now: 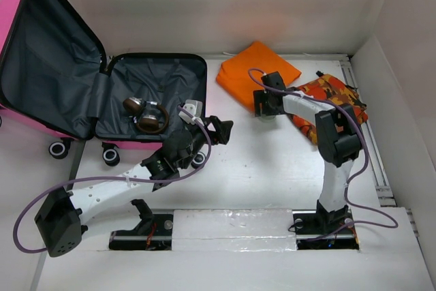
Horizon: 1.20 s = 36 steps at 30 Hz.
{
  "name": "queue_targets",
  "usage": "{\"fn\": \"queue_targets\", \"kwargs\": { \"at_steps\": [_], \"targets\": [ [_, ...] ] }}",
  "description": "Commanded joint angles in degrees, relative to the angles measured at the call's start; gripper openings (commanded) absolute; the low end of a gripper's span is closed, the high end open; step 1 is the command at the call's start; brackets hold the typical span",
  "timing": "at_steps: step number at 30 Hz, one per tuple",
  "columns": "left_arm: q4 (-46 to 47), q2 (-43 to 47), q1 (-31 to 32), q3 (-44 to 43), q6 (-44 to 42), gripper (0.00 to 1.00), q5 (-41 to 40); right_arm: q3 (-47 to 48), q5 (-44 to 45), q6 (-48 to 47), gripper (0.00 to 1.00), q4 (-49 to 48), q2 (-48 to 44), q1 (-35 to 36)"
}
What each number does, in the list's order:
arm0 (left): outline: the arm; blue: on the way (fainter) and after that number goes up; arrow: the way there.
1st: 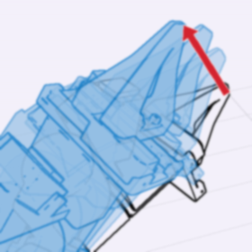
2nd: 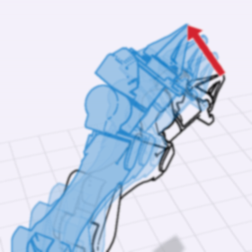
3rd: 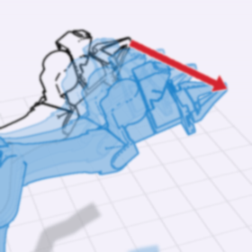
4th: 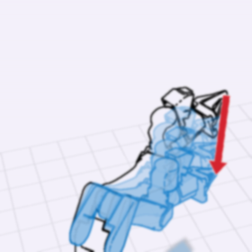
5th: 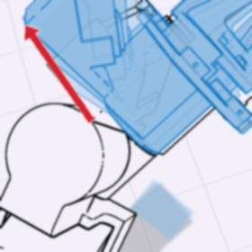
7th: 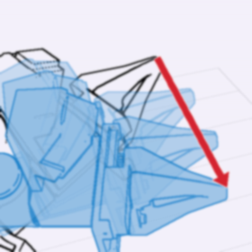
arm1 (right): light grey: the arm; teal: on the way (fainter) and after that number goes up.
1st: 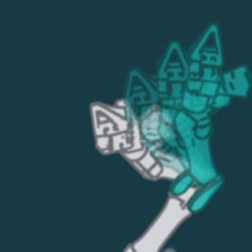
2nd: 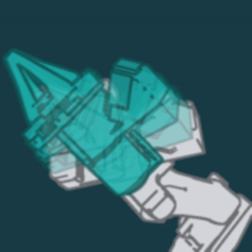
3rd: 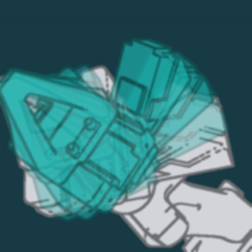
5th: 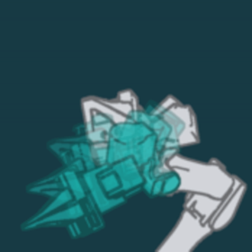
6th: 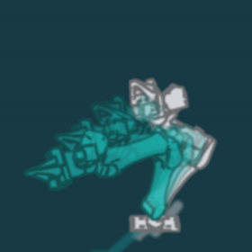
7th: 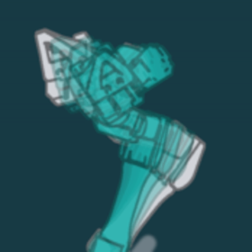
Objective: Pack the luggage
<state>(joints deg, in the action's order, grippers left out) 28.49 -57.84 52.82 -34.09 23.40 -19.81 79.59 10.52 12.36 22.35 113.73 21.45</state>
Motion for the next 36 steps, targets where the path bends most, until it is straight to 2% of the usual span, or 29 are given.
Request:
{"fn": "queue_targets", "kwargs": {
  "at_steps": [1, 3, 4, 5, 11, 14, 16, 19, 21, 23, 25, 26, 27, 28, 29, 32, 36],
  "targets": [
    [2.36, 1.07, -0.08, 0.78, -0.19, 0.78, -0.67, 0.75, -0.15, 0.29, 0.77, -0.72, -0.52, -0.18],
    [2.36, 0.54, -0.08, 0.78, -0.19, 0.78, -0.67, -1.62, -1.89, 1.78, 0.77, -2.13, -2.10, 0.43],
    [2.36, 0.54, -0.08, 0.78, -0.19, 0.78, -0.67, -4.50, -1.91, 2.40, 0.69, -3.18, -2.89, 1.13],
    [2.36, 0.54, -0.08, 0.78, -0.19, 0.78, -1.27, -6.27, -2.43, 3.62, 0.66, -4.06, -4.99, 1.14],
    [1.83, -0.60, -0.08, 0.16, -0.19, 0.78, -1.28, -20.15, -3.23, 7.15, 0.65, -9.42, -12.82, 9.12],
    [1.83, -0.60, -0.08, -0.37, 0.41, 0.78, -2.33, -23.51, -3.23, 8.65, 0.65, -10.66, -18.18, 13.33],
    [1.30, 0.27, -0.08, -0.37, 1.38, 0.77, -3.82, -23.52, -1.65, 9.17, 0.65, -8.04, -23.36, 15.01],
    [1.91, 6.85, -0.08, 2.35, 2.70, 0.77, -6.55, -19.58, -1.73, 8.65, 0.65, -6.01, -29.59, 18.44],
    [1.92, 14.57, -0.08, 4.45, 3.23, 0.77, -9.79, -15.11, -3.92, 8.12, 0.65, -6.00, -31.20, 21.42],
    [1.92, 20.46, -0.08, 6.56, 4.55, 0.77, -12.87, -12.89, -6.21, 8.12, 0.65, -11.23, -31.20, 23.19],
    [2.70, 32.04, 1.40, 11.04, 5.60, 0.77, -21.72, -8.96, -11.73, 8.81, 0.65, -16.78, -27.19, 23.72],
    [3.84, 32.09, 1.41, 12.89, 5.61, 0.77, -21.76, -7.19, -13.41, 8.82, 0.65, -18.29, -25.07, 24.51],
    [4.64, 36.44, 2.11, 14.56, 5.61, 0.79, -25.76, -5.08, -14.64, 8.82, 0.65, -19.35, -22.79, 25.04],
    [4.64, 38.23, 2.11, 16.84, 5.61, 0.79, -27.02, 0.16, -15.26, 8.82, 0.65, -19.36, -20.07, 26.26],
    [4.64, 39.64, 2.11, 17.38, 6.48, 0.79, -28.08, 3.26, -15.27, 8.82, 0.65, -19.36, -14.04, 26.88],
    [4.64, 41.15, 2.11, 18.09, 6.48, 0.80, -30.10, 14.42, -14.49, 9.35, 0.65, -19.36, -5.30, 28.21],
    [2.37, 36.41, 2.11, 15.55, 6.48, 0.83, -30.11, 27.17, -7.38, 9.35, 0.66, -15.42, 8.66, 28.82]
  ]
}}
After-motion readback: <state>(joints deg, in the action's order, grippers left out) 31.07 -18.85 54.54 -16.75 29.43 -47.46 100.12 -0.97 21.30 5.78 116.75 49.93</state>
